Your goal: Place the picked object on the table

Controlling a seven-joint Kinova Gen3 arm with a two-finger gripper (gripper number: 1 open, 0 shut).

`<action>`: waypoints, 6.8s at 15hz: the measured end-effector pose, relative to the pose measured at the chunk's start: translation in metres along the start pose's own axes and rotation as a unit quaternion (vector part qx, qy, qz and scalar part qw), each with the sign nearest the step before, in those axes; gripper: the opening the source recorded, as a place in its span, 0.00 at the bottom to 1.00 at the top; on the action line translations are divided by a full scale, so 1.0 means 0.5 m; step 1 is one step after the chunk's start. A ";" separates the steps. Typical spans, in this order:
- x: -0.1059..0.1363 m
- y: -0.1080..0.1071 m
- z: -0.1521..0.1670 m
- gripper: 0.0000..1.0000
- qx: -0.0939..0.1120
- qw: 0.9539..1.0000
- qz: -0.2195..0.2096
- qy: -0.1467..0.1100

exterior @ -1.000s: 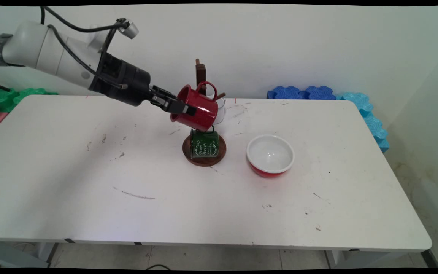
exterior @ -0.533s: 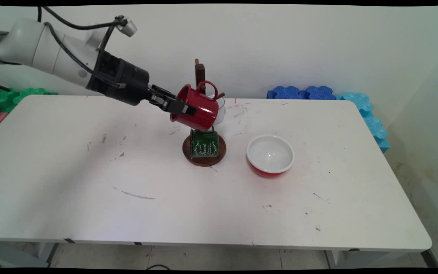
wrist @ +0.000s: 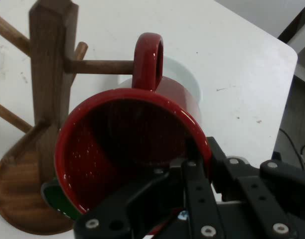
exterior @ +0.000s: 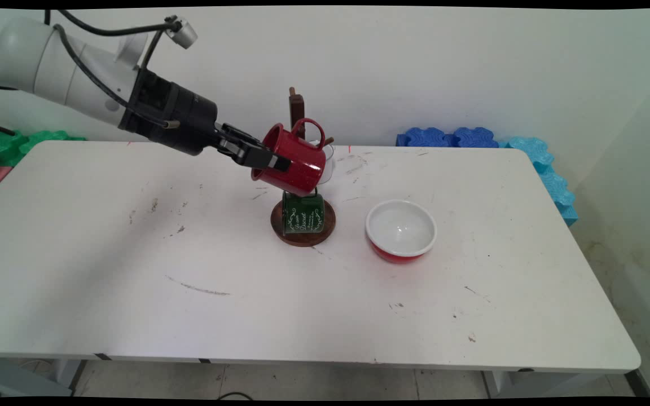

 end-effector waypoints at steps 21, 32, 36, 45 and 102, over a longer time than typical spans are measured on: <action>-0.022 0.013 -0.070 0.00 -0.008 0.999 0.033 -0.038; -0.039 -0.049 -0.136 0.00 0.045 0.992 0.076 -0.089; -0.048 -0.078 -0.149 0.00 0.066 0.988 0.093 -0.108; -0.065 -0.144 -0.150 0.00 0.097 0.971 0.156 -0.152; -0.092 -0.341 0.142 1.00 0.063 0.882 0.387 -0.262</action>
